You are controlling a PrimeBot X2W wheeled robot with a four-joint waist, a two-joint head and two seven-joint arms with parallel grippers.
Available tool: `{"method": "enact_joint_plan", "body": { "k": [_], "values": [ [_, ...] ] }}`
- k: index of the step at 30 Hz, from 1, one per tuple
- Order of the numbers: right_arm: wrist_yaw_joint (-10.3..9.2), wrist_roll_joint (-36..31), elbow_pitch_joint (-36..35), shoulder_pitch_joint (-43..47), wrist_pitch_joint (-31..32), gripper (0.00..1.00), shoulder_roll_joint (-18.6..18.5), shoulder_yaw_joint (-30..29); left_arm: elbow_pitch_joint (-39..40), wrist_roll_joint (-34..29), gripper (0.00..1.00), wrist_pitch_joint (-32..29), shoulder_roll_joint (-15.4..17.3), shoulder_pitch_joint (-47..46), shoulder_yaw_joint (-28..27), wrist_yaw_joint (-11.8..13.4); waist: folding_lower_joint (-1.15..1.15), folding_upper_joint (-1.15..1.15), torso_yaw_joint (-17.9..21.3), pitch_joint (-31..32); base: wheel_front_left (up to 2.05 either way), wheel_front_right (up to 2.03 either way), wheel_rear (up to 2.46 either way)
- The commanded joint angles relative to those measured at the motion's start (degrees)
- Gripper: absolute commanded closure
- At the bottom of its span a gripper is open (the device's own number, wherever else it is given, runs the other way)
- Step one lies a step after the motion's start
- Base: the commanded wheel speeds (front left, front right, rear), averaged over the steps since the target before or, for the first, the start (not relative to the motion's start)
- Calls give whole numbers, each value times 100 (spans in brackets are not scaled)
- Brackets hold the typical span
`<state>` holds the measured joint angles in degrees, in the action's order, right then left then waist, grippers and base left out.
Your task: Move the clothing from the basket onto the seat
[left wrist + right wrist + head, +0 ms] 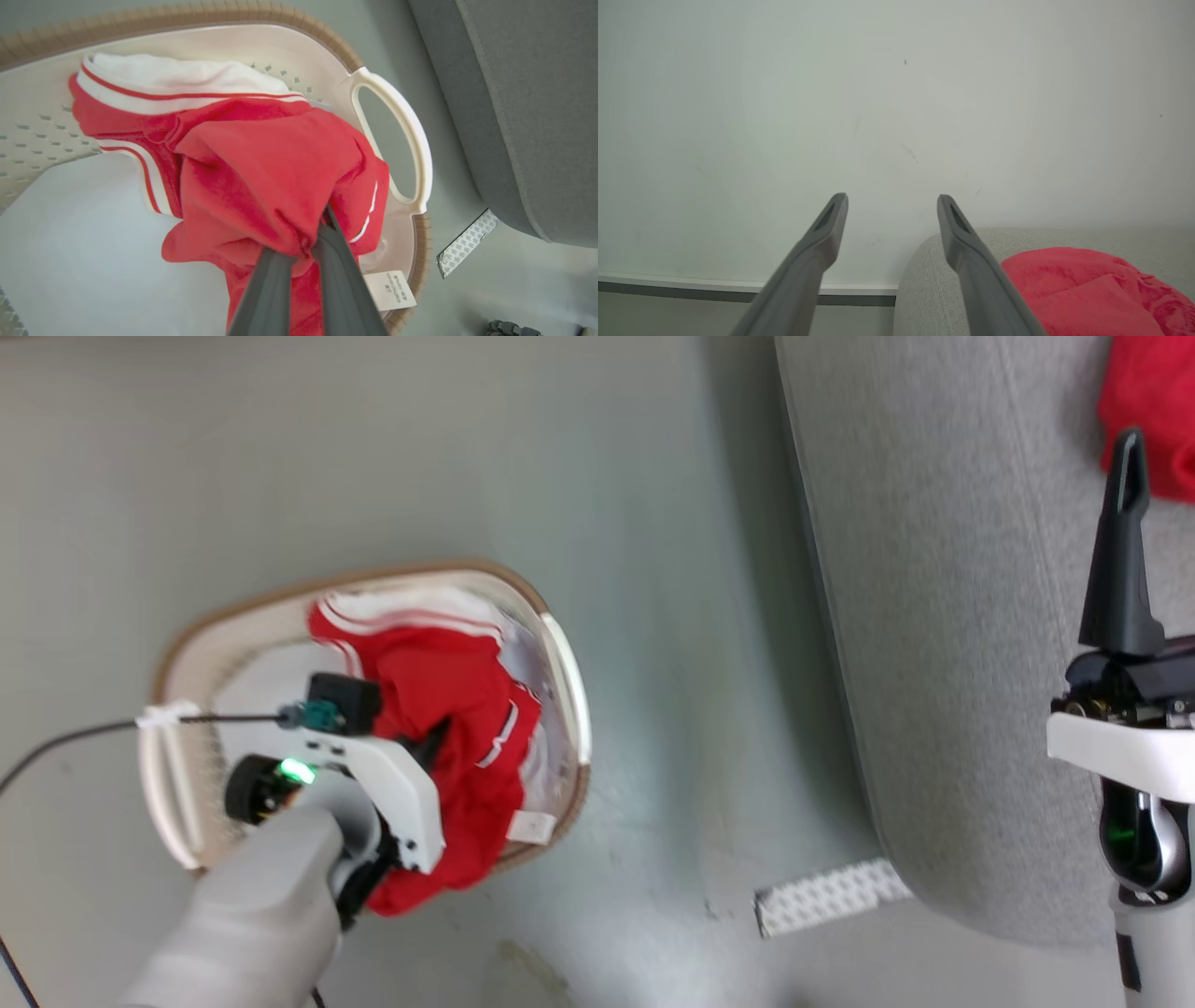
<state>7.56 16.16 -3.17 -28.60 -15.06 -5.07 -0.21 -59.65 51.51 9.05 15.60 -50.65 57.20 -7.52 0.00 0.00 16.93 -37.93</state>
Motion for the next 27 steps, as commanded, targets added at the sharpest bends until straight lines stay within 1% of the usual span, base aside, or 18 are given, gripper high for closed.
{"method": "enact_joint_plan", "body": {
  "k": [1,8,15,23,27],
  "values": [
    [-15,-36,61,118,-15,0,-71,-24,31,75,100,90,-9,109,54,9,0,0,-310,480,0,0,0],
    [-15,-11,287,361,-8,0,-333,-17,210,316,100,492,-141,374,320,9,0,0,-649,1294,0,0,0],
    [-15,76,512,586,-7,0,-494,61,538,409,100,611,-131,626,281,9,0,0,-925,1978,0,0,0],
    [-15,215,792,838,-7,0,-665,140,1325,-235,100,613,-17,879,-329,10,0,0,-1204,2624,0,0,0],
    [-15,266,916,1008,-7,0,-691,240,1812,-639,100,610,39,1117,-664,65,0,0,-1281,2935,0,0,0]
  ]
}}
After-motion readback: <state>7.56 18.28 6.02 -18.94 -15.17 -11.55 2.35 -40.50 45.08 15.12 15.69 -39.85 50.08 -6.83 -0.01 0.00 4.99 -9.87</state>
